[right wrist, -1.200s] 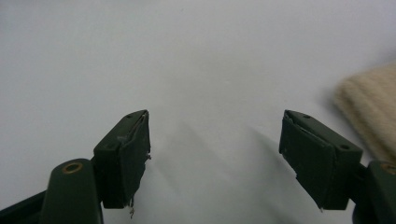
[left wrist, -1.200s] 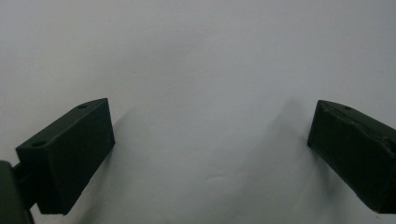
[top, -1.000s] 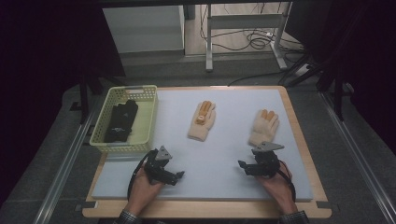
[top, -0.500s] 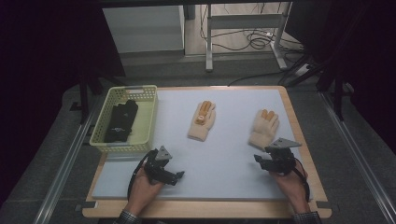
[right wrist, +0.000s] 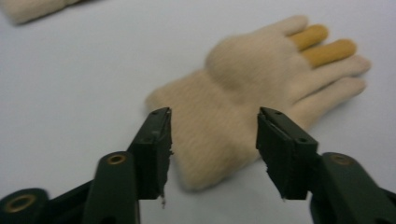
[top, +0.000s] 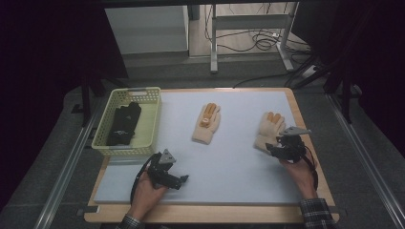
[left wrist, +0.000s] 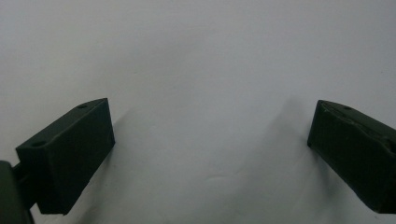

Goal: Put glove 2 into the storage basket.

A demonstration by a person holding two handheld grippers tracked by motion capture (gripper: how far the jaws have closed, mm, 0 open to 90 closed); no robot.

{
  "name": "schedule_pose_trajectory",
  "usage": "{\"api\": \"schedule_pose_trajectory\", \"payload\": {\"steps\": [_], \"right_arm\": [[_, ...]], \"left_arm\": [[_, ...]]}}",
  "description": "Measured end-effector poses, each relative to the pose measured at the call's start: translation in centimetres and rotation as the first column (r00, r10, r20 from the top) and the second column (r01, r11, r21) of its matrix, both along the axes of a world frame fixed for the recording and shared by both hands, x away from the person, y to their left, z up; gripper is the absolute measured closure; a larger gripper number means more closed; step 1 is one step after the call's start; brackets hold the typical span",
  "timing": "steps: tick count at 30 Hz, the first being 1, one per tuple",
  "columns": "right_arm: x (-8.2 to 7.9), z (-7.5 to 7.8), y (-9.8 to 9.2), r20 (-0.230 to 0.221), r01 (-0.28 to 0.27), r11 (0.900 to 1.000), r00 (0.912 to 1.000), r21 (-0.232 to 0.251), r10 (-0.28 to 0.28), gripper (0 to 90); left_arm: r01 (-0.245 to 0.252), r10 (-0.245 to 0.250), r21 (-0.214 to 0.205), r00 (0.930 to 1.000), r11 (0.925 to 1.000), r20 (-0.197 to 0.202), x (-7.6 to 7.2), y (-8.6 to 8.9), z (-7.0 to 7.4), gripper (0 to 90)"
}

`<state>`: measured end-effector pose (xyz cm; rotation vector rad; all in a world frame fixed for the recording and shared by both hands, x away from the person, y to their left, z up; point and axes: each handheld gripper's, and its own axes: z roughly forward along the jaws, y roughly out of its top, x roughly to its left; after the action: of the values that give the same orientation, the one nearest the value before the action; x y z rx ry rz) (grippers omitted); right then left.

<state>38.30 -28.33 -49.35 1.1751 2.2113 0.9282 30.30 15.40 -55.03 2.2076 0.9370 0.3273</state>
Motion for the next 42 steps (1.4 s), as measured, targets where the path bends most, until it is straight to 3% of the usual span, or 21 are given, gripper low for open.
{"api": "schedule_pose_trajectory", "payload": {"steps": [5, 8, 19, 20, 23, 24, 31, 37, 42], "right_arm": [[2.6, 0.3, -0.1, 0.014, 0.025, 0.9997, 0.9996, -0.007, -0.025, 35.1], [3.3, 0.2, 0.0, 0.012, 0.027, 0.9996, 0.9996, -0.002, -0.027, 34.3], [7.0, -1.6, 0.8, -0.043, 0.021, 0.9986, 0.9988, -0.050, -0.023, 28.6], [7.2, -1.9, 0.9, -0.052, 0.018, 0.9987, 0.9984, -0.047, -0.021, 28.5], [7.7, -2.5, 0.6, -0.088, 0.031, 0.9991, 0.9958, 0.030, -0.028, 31.6], [7.8, -2.6, 0.5, -0.090, 0.034, 0.9983, 0.9955, 0.048, -0.030, 32.9], [7.3, -2.3, 1.1, -0.104, 0.053, 0.9982, 0.9933, 0.029, -0.050, 56.5], [6.9, -2.2, 1.1, -0.083, 0.047, 0.9983, 0.9955, 0.034, -0.044, 59.6], [6.0, -1.2, 1.4, -0.057, 0.015, 0.9988, 0.9983, 0.047, -0.012, 59.4]], "left_arm": [[0.000, 0.000, 0.000, 1.0000, 1.0000, 0.000, 0.0, 0.0, 0.0, 0.6], [0.000, 0.000, -0.001, 1.0000, 1.0000, 0.000, 0.0, 0.0, 0.0, 0.6], [0.000, 0.000, 0.000, 1.0000, 1.0000, 0.000, 0.0, 0.0, 0.0, 0.6], [0.000, 0.000, 0.000, 1.0000, 1.0000, 0.000, 0.0, 0.0, 0.0, 0.6], [0.000, 0.000, 0.000, 1.0000, 1.0000, 0.000, 0.0, 0.0, 0.0, 0.6], [0.000, 0.000, 0.000, 1.0000, 1.0000, 0.000, 0.0, 0.0, 0.0, 0.6], [0.000, 0.000, -0.001, 1.0000, 1.0000, 0.000, 0.0, 0.0, 0.0, 0.6], [0.000, 0.000, -0.001, 1.0000, 1.0000, 0.000, 0.0, 0.0, 0.0, 0.6], [0.000, 0.000, -0.001, 1.0000, 1.0000, 0.000, 0.0, 0.0, 0.0, 0.6]]}}
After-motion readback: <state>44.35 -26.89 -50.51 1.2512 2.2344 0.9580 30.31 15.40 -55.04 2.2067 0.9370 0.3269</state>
